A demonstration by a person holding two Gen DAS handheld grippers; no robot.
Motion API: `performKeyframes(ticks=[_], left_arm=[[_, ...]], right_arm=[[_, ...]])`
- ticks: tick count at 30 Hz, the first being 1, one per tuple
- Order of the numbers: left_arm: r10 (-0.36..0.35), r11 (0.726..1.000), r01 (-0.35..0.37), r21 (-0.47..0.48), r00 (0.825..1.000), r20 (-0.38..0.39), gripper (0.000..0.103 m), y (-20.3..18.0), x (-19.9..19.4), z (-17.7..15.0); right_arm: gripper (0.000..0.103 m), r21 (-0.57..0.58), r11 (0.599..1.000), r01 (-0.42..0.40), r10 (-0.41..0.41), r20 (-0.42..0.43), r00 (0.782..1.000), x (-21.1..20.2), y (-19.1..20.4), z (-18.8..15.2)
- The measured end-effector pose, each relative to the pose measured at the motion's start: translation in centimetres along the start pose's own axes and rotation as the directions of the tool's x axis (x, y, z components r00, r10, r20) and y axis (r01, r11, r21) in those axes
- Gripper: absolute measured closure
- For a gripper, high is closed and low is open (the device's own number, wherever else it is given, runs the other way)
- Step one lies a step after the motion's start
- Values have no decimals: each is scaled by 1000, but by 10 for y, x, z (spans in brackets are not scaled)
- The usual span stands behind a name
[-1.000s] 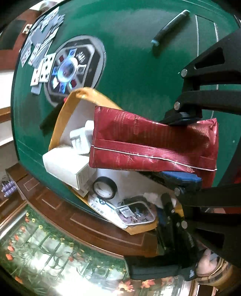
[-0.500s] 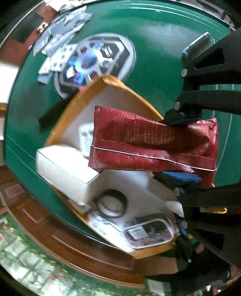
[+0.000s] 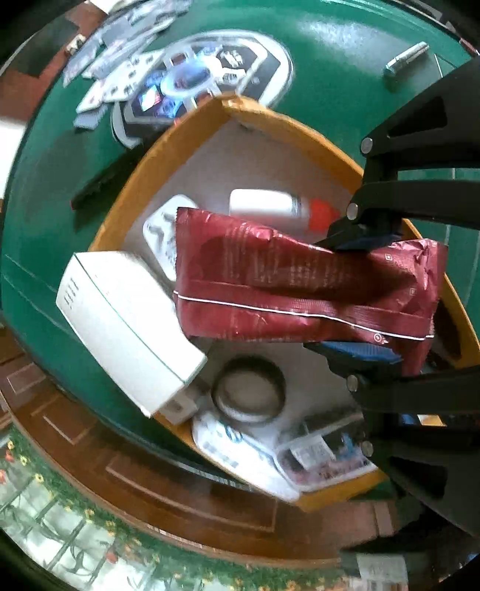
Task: Organize objects
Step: 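Open the right gripper to drop the pouch while the left drops the dropper bottle into the tray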
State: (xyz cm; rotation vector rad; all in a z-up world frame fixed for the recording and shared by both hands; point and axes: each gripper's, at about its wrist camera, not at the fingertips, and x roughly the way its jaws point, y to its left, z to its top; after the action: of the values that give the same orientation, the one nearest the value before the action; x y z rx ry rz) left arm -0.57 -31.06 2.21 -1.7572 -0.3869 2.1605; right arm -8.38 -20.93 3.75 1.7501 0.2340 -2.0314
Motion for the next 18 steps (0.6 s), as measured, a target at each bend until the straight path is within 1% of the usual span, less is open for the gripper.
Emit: performKeyframes(ticks=[1, 3, 4, 6, 7, 8, 9, 11, 14, 18], left_arm=[[0, 1000, 0, 0, 1000, 0, 78, 0, 0, 0], [1, 1000, -1, 1, 1000, 1, 78, 0, -1, 0], [1, 1000, -1, 2, 1000, 2, 78, 0, -1, 0], [2, 1000, -2, 4, 1000, 3, 78, 0, -1, 0], [3, 1000, -3, 5, 1000, 4, 78, 0, -1, 0], [4, 1000, -4, 5, 1000, 4, 78, -1, -1, 1], [4, 1000, -4, 4, 1000, 4, 78, -1, -1, 1], [5, 1000, -5, 1, 1000, 5, 78, -1, -1, 1], [7, 1000, -7, 0, 1000, 7, 78, -4, -1, 0], [11, 1000, -11, -4, 1000, 8, 78, -4, -2, 0]], right_arm=[[62, -3, 1000, 11, -11, 7, 1000, 0, -2, -1], [62, -5, 1000, 5, -5, 5, 1000, 2, -7, 0], [62, -22, 1000, 4, -3, 21, 1000, 1, -8, 0], [62, -68, 996, 51, -45, 82, 996, -2, -8, -2], [62, -92, 993, 80, -68, 125, 990, -4, -7, -4], [62, -103, 990, 92, -75, 156, 985, -6, -5, -6], [62, -100, 991, 88, -70, 173, 982, -7, -5, -7], [62, -56, 998, 40, -28, 210, 977, -7, -11, -6], [60, 11, 999, -34, 30, 216, 976, 1, -15, -2], [59, 48, 993, -108, 95, 227, 969, 3, -16, -4]])
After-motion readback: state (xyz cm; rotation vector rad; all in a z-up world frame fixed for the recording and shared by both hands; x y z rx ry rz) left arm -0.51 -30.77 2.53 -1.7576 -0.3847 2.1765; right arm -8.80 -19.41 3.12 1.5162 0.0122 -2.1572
